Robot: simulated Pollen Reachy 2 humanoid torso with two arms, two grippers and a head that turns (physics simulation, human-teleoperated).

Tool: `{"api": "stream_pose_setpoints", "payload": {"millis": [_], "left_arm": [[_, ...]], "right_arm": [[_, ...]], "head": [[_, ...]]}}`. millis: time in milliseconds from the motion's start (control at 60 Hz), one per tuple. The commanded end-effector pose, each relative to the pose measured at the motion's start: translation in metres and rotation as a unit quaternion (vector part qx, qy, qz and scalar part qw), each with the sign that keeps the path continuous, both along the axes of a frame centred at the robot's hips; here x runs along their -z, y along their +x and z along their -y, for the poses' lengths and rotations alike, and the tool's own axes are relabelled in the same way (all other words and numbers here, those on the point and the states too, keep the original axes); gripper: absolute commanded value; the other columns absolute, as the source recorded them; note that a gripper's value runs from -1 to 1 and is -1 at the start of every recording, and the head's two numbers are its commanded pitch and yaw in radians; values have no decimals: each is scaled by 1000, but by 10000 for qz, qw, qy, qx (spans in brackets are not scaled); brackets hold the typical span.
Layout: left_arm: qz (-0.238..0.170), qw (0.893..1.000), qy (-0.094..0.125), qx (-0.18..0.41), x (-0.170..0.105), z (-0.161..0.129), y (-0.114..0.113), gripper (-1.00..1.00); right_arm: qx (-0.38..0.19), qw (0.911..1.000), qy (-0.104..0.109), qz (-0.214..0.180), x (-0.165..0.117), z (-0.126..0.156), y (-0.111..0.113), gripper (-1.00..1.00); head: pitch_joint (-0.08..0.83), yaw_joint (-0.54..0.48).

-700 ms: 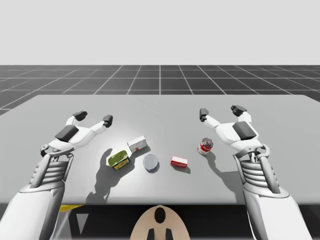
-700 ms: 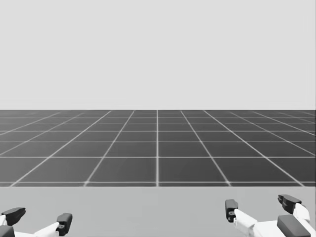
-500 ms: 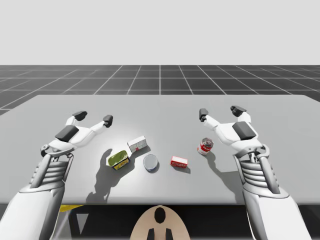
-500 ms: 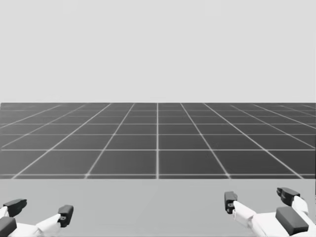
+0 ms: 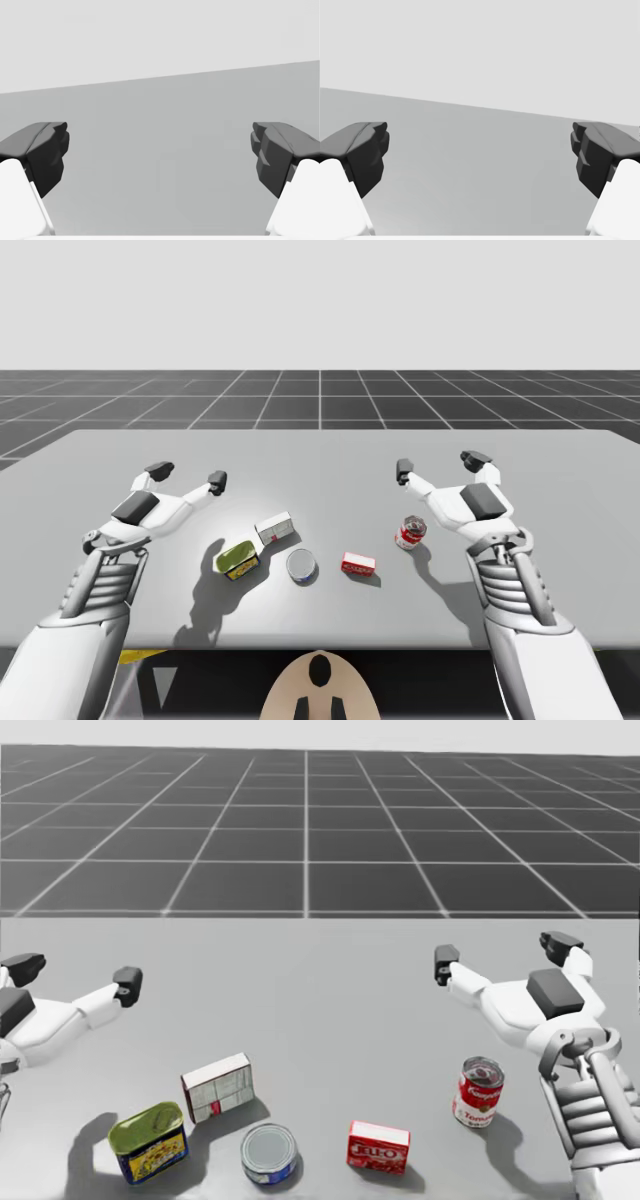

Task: Grasp the gelatin box and hold it up.

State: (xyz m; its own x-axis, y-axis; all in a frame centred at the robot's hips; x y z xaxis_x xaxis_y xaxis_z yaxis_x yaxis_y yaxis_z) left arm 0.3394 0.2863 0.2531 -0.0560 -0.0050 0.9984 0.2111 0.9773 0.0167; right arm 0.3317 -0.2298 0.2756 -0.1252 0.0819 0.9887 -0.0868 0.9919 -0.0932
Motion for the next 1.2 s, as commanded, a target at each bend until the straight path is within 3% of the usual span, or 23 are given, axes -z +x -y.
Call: {"api": "stream_pose_setpoints", "payload": {"millis": [17,500,833,867,933,1017,1200], "left_arm": [[11,10000,28,-7,0,0,0,-1000],[62,10000,36,8,-3,2,-2,-1000],[76,10000,12,-11,-5,2,-4,-1000],[74,10000,4,-22,-5,2,-4,-1000],[69,10000,-11,-43,-5,1,-4,-1000],[60,10000,-17,-64,-5,1,-4,-1000],[52,10000,11,-66,-4,2,-4,-1000]], "right_arm": [[16,9999,-109,5,1,-1,1,-1000],[-17,9998,-188,-25,4,-4,1,-1000],[-180,9998,-63,-80,-1,-7,-5,-1000],[-389,9988,160,-231,-4,-9,-11,-1000],[-732,9960,344,-387,-8,-12,-26,-1000],[-1180,9915,229,-505,-10,-17,-46,-1000],[-1829,9800,249,-738,-2,-26,-88,-1000]], "head": [[465,-36],[722,-116],[743,-135],[740,-136],[737,-133],[739,-127],[741,-128]]}}
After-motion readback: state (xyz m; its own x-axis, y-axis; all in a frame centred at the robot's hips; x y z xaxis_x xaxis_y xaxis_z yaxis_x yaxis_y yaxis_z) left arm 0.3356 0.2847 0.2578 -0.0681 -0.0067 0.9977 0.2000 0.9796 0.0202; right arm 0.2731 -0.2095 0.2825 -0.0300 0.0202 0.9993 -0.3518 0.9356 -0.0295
